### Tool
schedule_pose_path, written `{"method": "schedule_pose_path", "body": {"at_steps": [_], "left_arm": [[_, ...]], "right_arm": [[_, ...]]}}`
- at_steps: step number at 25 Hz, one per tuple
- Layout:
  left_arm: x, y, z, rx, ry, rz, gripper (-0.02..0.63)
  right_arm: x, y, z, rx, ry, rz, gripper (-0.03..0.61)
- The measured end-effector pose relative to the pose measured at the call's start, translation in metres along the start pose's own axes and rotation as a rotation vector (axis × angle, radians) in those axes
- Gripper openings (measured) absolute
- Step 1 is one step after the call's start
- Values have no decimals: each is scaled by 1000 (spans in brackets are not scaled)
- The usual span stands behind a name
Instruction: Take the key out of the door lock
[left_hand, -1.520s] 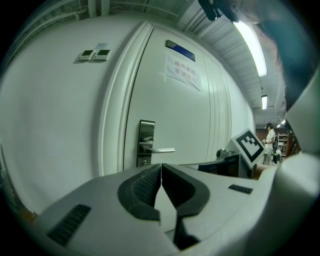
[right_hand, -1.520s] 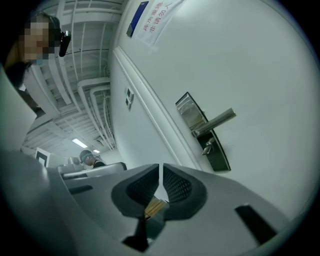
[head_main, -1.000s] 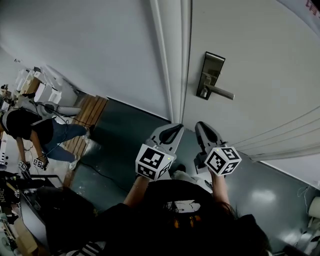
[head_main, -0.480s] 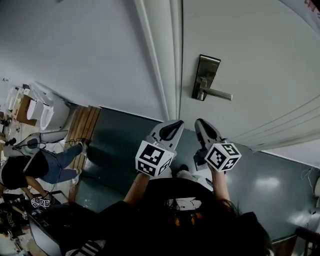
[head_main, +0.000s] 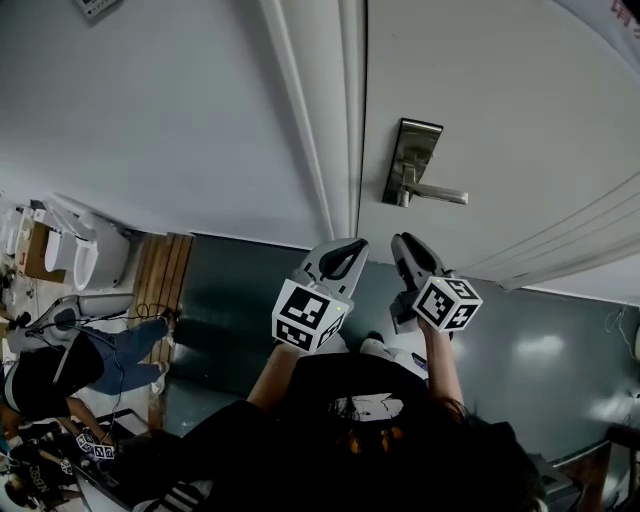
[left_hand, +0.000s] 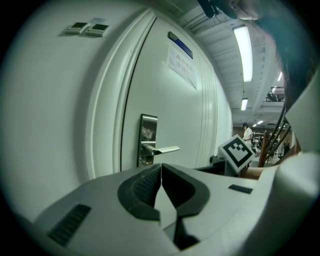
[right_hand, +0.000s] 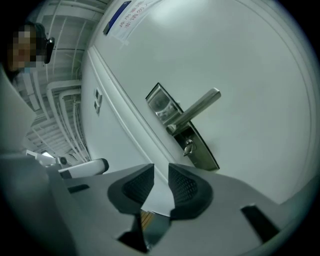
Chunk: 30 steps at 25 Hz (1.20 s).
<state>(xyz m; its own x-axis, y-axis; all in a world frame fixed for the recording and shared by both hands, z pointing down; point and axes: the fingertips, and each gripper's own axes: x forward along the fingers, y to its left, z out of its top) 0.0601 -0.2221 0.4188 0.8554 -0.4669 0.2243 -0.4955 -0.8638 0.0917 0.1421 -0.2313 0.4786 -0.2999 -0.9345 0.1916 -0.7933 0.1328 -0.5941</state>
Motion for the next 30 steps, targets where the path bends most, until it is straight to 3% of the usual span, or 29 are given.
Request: {"method": "schedule_pose_path", "body": {"at_steps": [6, 14, 19, 24, 30], "left_arm": [[3, 7, 3, 18, -3, -57, 9], [8, 22, 3, 38, -4, -106, 9], [8, 29, 7, 46, -12, -125, 9], [12, 34, 9, 52, -17, -138, 9], [12, 43, 10, 53, -22, -136, 9]], "right_arm": [[19, -23, 5, 3, -10, -73, 106], [48, -55, 15, 181, -86, -123, 161], [61, -70, 20, 294, -168, -176, 161], [73, -80, 22, 421, -223, -169, 158], [80, -85, 22, 505, -277, -146, 106]]}}
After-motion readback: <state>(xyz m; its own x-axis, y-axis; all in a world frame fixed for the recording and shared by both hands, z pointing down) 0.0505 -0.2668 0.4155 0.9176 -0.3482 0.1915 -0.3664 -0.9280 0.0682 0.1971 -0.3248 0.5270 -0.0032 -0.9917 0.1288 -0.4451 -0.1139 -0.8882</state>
